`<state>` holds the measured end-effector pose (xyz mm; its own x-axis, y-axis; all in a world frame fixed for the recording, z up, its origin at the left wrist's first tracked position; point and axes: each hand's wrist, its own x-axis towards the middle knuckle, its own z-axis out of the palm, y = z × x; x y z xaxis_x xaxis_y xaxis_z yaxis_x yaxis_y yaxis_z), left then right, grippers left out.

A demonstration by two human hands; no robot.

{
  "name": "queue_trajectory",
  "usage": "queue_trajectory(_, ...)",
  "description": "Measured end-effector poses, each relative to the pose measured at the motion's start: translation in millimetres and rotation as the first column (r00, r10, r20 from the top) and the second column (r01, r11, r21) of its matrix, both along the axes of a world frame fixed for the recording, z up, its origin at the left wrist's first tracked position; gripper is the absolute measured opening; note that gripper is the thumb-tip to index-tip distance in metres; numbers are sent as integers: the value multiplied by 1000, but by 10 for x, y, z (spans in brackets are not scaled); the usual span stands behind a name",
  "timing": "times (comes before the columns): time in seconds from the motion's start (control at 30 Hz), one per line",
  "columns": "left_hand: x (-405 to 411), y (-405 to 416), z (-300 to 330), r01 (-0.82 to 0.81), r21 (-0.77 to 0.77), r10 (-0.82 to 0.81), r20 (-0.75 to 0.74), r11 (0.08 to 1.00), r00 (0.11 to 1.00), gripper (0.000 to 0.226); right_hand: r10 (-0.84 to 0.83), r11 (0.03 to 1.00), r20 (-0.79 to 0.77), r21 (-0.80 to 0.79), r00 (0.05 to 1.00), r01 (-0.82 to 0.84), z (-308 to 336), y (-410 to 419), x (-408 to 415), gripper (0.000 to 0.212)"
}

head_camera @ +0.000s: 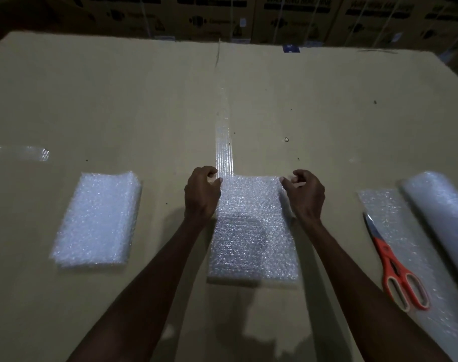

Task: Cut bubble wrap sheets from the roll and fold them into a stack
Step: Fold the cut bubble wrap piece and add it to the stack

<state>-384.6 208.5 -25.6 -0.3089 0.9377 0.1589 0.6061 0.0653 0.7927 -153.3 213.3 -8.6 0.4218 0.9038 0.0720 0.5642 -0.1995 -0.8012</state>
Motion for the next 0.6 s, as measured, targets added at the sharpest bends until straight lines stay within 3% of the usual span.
queue_trajectory(0.1,61,-263,-29,107,171,-92,-95,980,991,15,105,994,61,26,993,-106,69,-233,-38,34)
queue_trajectory(0.23,218,-643,-216,316,259,-199,-395,913,897,18,350,937,192,-49,917,-347,21,-672,-153,36)
queue_trajectory(0.3,308,-750,-330,366,228,-205,-521,902,829,31,453,891,274,-143,848,-430,-43,-833,-201,49)
queue_trajectory(0.4,390,-832,-447,385,66,-283,-567,920,774,46,572,820,448,-305,687,-484,-216,-943,-246,77)
queue_trajectory(0.6,347,-906,-488,415,-80,-382,-576,906,723,56,604,796,542,-368,585,-481,-436,-1050,-237,79)
